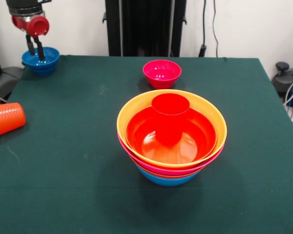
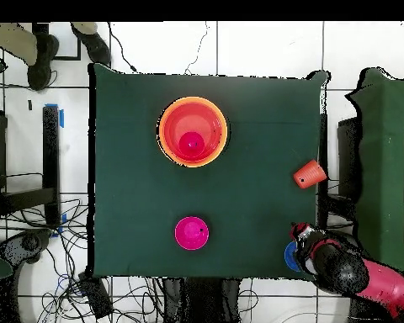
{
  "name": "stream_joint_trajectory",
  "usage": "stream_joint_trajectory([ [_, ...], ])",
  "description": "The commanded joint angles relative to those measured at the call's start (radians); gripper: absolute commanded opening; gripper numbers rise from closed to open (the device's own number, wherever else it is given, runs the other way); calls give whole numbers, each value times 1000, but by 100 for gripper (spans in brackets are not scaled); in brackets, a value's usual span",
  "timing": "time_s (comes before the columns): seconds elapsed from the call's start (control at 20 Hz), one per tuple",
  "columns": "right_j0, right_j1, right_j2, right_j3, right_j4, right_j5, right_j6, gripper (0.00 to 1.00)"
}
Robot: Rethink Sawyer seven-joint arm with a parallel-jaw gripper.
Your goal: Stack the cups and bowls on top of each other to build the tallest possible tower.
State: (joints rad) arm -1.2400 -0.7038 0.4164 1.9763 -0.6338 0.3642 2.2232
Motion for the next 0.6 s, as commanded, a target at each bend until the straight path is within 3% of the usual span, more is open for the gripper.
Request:
stream_joint_trajectory([
  [0.05, 10, 102, 21, -39, -21, 95, -115, 100],
  [0.6, 3, 149, 20, -65, -38, 69, -110, 100],
])
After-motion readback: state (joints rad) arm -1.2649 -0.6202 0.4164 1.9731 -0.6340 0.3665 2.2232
